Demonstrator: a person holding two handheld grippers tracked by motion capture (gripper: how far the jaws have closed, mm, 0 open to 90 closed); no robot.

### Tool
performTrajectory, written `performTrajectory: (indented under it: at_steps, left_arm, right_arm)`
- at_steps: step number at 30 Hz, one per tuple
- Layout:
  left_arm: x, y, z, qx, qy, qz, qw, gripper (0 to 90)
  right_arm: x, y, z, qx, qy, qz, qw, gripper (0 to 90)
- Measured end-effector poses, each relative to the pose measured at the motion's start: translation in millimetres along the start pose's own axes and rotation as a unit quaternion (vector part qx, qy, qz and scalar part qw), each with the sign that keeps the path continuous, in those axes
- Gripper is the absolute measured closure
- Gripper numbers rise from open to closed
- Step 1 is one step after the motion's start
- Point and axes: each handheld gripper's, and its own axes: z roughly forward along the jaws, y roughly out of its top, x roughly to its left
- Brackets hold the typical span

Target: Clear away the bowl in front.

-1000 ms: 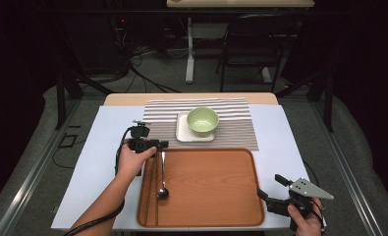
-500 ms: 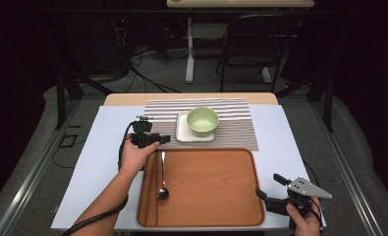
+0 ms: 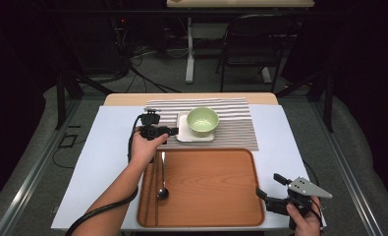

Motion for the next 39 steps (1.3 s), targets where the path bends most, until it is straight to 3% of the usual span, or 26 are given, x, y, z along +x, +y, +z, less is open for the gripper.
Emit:
performTrajectory:
  at_steps: [14,19,25,29,39]
  left_arm:
    - [-9.4,18.9,25.9,-0.019,0.006,-0.025,0.9995,43.7]
    - [-12.8,25.9,40.7,-0.03,0.021,-0.033,0.9988,43.9]
    - [-16.5,30.7,54.8,-0.03,0.024,-0.04,0.9985,44.1]
    - [-17.6,30.7,68.0,-0.029,0.023,-0.057,0.9977,45.7]
    - [-20.0,29.1,91.1,-0.026,0.036,-0.053,0.9977,54.5]
  right_arm:
    - [-0.7,1.4,3.7,-0.001,0.003,0.0,1.0,14.7]
    - [-0.4,1.7,3.3,-0.002,0.009,-0.004,1.0,14.6]
    - [-2.0,1.8,3.0,-0.005,0.009,-0.001,0.9999,14.7]
    - [-2.3,1.6,2.5,-0.005,0.011,-0.002,0.9999,14.7]
    - [-3.1,-0.7,-4.2,-0.009,0.003,0.002,1.0,14.7]
